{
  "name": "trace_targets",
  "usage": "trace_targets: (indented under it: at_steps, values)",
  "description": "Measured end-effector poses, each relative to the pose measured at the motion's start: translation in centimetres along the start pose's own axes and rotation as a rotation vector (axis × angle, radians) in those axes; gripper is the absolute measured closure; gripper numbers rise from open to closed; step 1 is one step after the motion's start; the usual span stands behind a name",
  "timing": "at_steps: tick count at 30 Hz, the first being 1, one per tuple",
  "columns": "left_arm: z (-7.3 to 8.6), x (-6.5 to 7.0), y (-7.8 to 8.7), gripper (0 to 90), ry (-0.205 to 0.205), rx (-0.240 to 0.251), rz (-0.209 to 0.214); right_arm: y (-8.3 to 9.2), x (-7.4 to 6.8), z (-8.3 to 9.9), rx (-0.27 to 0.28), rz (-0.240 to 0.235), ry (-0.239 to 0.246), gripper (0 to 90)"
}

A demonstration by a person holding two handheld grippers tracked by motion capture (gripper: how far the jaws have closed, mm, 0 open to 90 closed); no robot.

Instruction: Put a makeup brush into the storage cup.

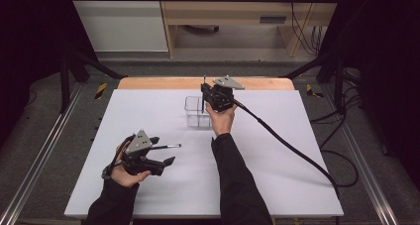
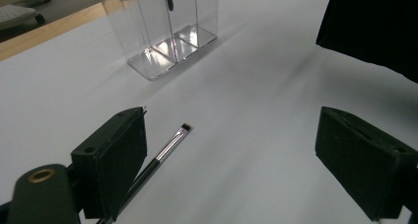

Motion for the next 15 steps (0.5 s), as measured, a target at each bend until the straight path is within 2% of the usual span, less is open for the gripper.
trace_targets:
  at_steps: [8,15]
  values:
    - [0.0,0.0,0.0,11.6,-0.003,0.0,-0.005,-0.4,-0.2,0.8,-0.021,-0.001,0.002,84.0]
    - [-0.1,0.0,0.0,11.5,-0.009,0.006,-0.006,-0.8,-0.3,2.2,-0.064,0.0,0.002,84.0]
Point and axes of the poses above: each handheld gripper's, and its own axes: y roughly backward along the jaws, z roughly out of its underside, x roughly to its right, the point moved 3 cm from there along -y, roughly forward along the jaws, and after that the axes turned 1 degree about z, right-handed, at the moved point
